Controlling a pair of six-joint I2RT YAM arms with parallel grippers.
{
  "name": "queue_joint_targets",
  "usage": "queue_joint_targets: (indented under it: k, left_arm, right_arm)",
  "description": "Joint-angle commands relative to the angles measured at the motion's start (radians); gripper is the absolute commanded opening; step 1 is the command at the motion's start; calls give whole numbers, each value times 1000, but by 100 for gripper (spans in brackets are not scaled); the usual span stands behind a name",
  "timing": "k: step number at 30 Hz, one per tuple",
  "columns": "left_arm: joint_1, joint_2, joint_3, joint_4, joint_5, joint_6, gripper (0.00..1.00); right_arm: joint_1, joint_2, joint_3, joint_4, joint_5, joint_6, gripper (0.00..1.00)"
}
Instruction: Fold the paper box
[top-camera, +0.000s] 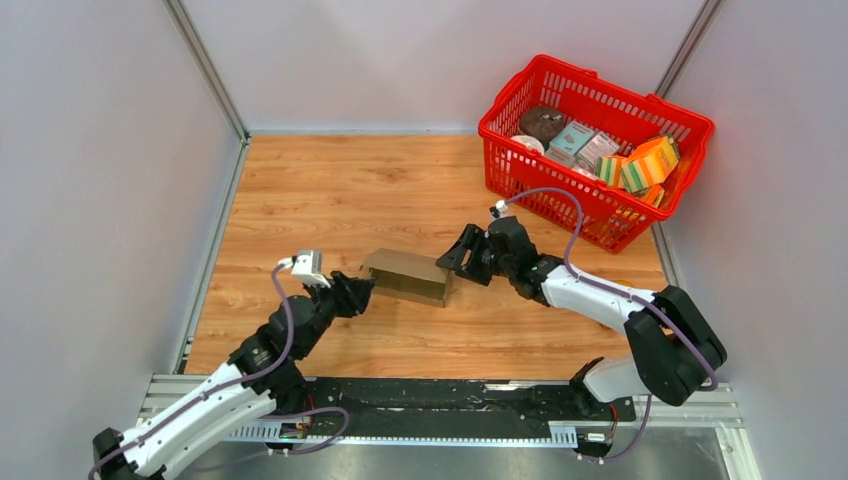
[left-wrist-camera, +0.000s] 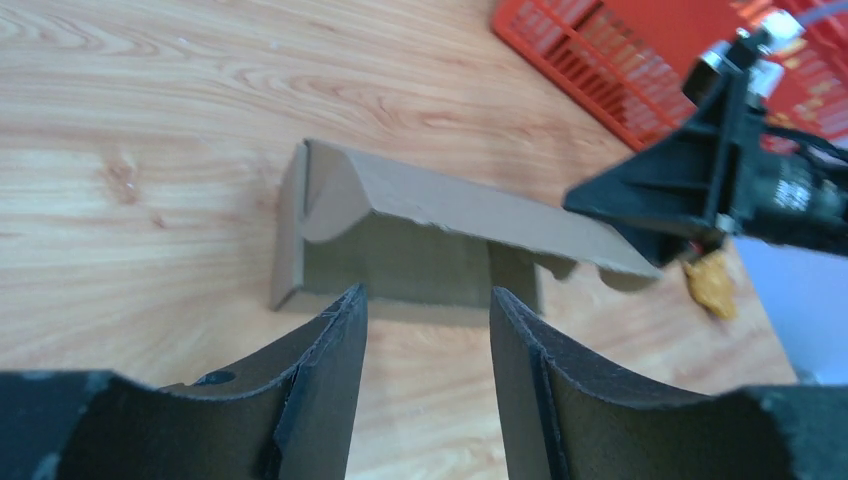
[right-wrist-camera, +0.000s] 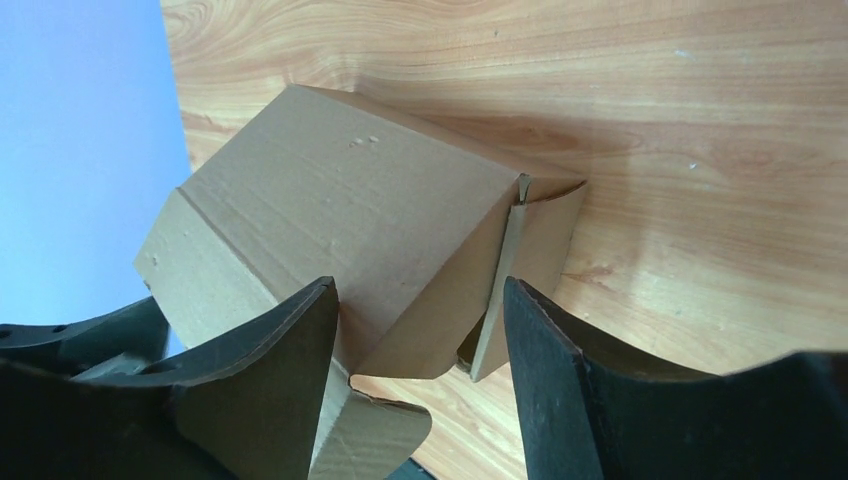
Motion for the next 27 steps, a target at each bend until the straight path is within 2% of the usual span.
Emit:
queue_joint_targets:
  k: [1,4,8,9,12,16,17,22,24,27]
  left_arm:
    - [-6,-193,67,-397,160,-38,56]
    - [-6,-218,240,-563,143,21,56]
    - [-4,15,519,-691,101,121,57]
    - [-4,58,596,-688,96,162,57]
    - [3,207,661,-607,102,211,54]
    - [59,406,663,-483,236,196,50]
    - [101,437,650,-426,269,181,47]
    - [215,572,500,-203,468,46,36]
    - [221,586,448,-131,469,37,35]
    - [223,593,413,-131,421,38,35]
  right_arm:
    - [18,-23,64,-38,44,-150,64]
    - [33,-28,79,-38,47,-225,65]
    - [84,-40,102,-101,125,-313,68]
    - [103,-40,110,-121,147,-327,68]
    - [130,-42,111,-144,231,-363,69]
    - [151,-51,82,-135,291,-393,69]
    - [156,-54,76,-130,297,-400,69]
    - [188,-57,45,-122,355,-431,70]
    - [190,-63,24,-113,356,-432,69]
    - [191,-71,-7,-86,343,-431,69]
